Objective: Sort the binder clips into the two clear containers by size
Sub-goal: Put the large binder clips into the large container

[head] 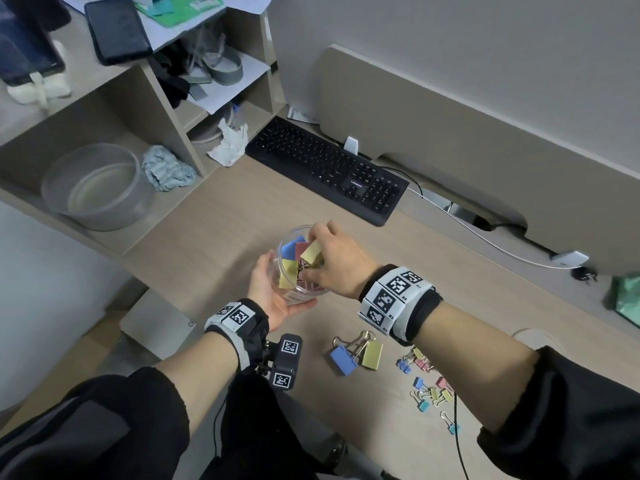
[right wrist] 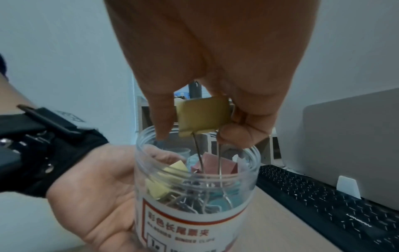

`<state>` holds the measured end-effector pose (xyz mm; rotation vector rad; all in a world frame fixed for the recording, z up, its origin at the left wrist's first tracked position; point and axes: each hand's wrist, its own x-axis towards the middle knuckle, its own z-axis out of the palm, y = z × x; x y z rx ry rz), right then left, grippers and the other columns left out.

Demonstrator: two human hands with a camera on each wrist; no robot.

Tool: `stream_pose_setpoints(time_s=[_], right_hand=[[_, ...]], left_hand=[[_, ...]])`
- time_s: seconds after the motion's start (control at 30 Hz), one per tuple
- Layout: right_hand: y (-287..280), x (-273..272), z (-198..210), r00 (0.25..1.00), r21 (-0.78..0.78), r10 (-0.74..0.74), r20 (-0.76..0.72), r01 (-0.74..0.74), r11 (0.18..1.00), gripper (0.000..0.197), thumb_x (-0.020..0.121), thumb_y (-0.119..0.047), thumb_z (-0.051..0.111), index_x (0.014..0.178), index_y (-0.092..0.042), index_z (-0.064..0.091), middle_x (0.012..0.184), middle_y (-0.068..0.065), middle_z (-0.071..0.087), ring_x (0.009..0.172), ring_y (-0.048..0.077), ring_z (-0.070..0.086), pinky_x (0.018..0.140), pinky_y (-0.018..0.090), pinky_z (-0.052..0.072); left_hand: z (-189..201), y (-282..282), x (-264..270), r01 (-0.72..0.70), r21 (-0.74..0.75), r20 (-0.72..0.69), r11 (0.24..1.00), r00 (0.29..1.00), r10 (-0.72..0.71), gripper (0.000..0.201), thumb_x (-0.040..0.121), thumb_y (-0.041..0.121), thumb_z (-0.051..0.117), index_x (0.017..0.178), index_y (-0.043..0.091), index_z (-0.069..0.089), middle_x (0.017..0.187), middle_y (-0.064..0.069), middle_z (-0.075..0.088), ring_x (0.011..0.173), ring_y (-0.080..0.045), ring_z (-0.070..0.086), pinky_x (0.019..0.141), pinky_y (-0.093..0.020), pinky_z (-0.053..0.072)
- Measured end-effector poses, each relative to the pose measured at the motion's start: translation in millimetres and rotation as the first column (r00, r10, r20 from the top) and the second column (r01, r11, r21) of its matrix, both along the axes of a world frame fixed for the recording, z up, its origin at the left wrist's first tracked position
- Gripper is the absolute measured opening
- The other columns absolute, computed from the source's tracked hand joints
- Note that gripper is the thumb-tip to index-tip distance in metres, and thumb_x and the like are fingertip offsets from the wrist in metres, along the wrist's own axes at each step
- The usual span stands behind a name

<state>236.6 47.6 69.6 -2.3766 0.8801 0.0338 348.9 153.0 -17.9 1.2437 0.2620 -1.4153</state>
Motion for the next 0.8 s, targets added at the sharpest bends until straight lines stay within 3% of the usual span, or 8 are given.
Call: stream_pose_setpoints(time_s=[0.1, 0.17, 0.27, 0.4, 0.5, 0.67, 0.8], right_hand=[[2, 0, -3, 0.992, 0.129, 0.118, 0.037, -0.121, 0.984, 0.07, 0.076, -0.026, 0.075, 0.136, -0.016, 0.041, 0.129, 0.008, 0.051, 0.11, 0.024, 0.053, 0.093, 0.035, 0.047], [3, -1, -6, 0.987, 0.197, 0.153, 0.045, -0.159, 0.968, 0.067, 0.081, -0.019, 0.07, 0.14, -0.015, 0.038, 0.126, 0.008, 0.056, 0.106, 0.021, 0.055, 0.088, 0.029, 0.044], [3, -3, -6, 0.986, 0.152, 0.166, 0.026, -0.168, 0.974, 0.055, 0.087, -0.009, 0.058, 0.14, -0.014, 0.043, 0.12, 0.011, 0.062, 0.105, 0.026, 0.059, 0.083, 0.023, 0.04], [5, -6, -9, 0.97, 0.009, 0.23, -0.083, -0.23, 0.973, 0.049, 0.09, -0.012, 0.052, 0.139, -0.013, 0.045, 0.135, 0.013, 0.046, 0.111, 0.033, 0.055, 0.094, 0.037, 0.046], [4, -5, -12, 0.967, -0.039, 0.219, -0.132, -0.226, 0.973, 0.047, 0.09, -0.013, 0.049, 0.137, -0.012, 0.047, 0.129, 0.013, 0.049, 0.107, 0.034, 0.057, 0.09, 0.039, 0.049], [-1, -9, -15, 0.983, 0.117, 0.178, -0.045, -0.172, 0.978, 0.059, 0.089, -0.003, 0.048, 0.146, -0.015, 0.039, 0.137, 0.009, 0.047, 0.123, 0.027, 0.048, 0.103, 0.034, 0.04], [0, -12, -21, 0.985, 0.167, 0.167, 0.047, -0.173, 0.971, 0.052, 0.088, 0.003, 0.047, 0.138, -0.012, 0.051, 0.144, 0.005, 0.047, 0.133, 0.022, 0.042, 0.109, 0.023, 0.03]], left_hand=[[1, 1, 2, -0.008, -0.011, -0.001, 1.0, 1.0, 0.008, 0.065, 0.099, 0.063, 0.037, 0.13, 0.015, 0.067, 0.122, -0.022, 0.073, 0.103, -0.04, 0.073, 0.095, -0.059, 0.055], [0, 0, 3, -0.016, -0.012, -0.004, 1.0, 1.0, 0.016, 0.064, 0.099, 0.062, 0.037, 0.129, 0.014, 0.067, 0.119, -0.021, 0.075, 0.102, -0.039, 0.073, 0.095, -0.059, 0.055], [-1, 0, 4, -0.023, -0.016, -0.012, 1.0, 1.0, 0.023, 0.064, 0.1, 0.062, 0.036, 0.128, 0.013, 0.067, 0.108, -0.02, 0.078, 0.093, -0.037, 0.075, 0.091, -0.056, 0.056], [-4, -1, 2, -0.011, -0.012, -0.016, 1.0, 1.0, 0.011, 0.064, 0.099, 0.061, 0.038, 0.133, 0.014, 0.065, 0.113, -0.022, 0.075, 0.087, -0.039, 0.077, 0.082, -0.054, 0.059], [-5, -1, -1, 0.024, 0.001, -0.007, 1.0, 1.0, -0.024, 0.064, 0.098, 0.061, 0.039, 0.133, 0.013, 0.065, 0.11, -0.021, 0.076, 0.086, -0.039, 0.077, 0.081, -0.054, 0.059], [-5, 0, -1, 0.089, 0.023, 0.0, 0.996, 0.996, -0.089, 0.069, 0.097, 0.066, 0.038, 0.136, 0.014, 0.063, 0.122, -0.023, 0.073, 0.104, -0.043, 0.073, 0.083, -0.055, 0.06], [0, -2, -3, 0.171, 0.047, 0.042, 0.984, 0.984, -0.173, 0.07, 0.096, 0.066, 0.035, 0.132, 0.015, 0.067, 0.12, -0.021, 0.075, 0.109, -0.041, 0.072, 0.087, -0.054, 0.059]])
